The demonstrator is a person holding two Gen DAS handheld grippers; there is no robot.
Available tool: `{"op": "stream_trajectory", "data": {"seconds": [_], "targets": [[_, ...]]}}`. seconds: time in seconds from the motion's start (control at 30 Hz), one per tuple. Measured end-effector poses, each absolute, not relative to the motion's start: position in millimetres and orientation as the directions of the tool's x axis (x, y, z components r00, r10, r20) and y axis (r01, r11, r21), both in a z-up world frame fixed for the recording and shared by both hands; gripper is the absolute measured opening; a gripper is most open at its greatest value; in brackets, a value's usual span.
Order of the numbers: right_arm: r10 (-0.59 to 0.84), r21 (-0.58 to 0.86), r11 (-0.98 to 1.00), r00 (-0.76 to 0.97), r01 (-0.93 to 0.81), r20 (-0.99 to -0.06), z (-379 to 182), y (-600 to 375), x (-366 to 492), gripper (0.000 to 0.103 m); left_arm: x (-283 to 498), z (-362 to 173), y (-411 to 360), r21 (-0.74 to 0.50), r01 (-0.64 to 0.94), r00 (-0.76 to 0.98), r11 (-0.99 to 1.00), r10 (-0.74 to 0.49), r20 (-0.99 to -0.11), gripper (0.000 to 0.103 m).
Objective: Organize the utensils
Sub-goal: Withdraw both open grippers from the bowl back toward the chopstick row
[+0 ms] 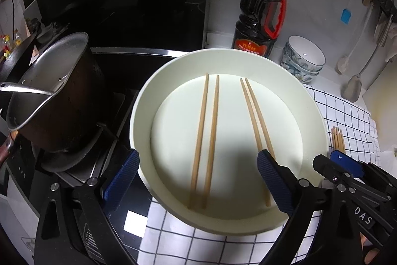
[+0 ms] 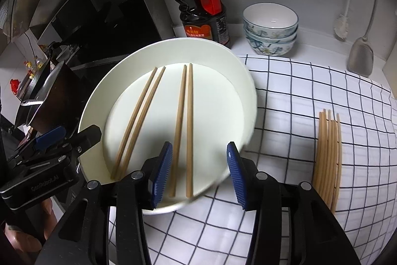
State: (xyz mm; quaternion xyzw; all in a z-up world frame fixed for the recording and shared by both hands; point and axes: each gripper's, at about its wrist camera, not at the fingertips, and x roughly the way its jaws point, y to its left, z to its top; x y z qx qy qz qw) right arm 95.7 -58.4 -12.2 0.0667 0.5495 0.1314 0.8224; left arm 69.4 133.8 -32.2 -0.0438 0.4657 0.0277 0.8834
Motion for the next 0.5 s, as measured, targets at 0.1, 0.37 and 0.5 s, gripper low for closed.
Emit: {"op": "stream_trajectory", "data": {"seconds": [0.1,0.37,0.5], "targets": [[0.290,0.255,0.957,0.365,-0.141,-0.885,-9.2,-65.5,88.2,0.047,65.6,-30.8,129.5,-0.049,-0.090,0.564,0.995,0.010,-0.826,0.094],[0.283,0.254,0.959,0.373,-0.126,-0.884,-2.6,-92.0,67.2,0.049,49.0,-27.1,104.1,-0.050,-0.074,0.567,0.996,0.001,-0.824,0.095],[0.277,0.253,0.961,0.371,-0.112,-0.887,-3.9,-106.8,58.5,0.049,41.8,-27.1,90.3,-0.053,-0.058,0.568,0.997,-0.010,-0.823,0.095]]}}
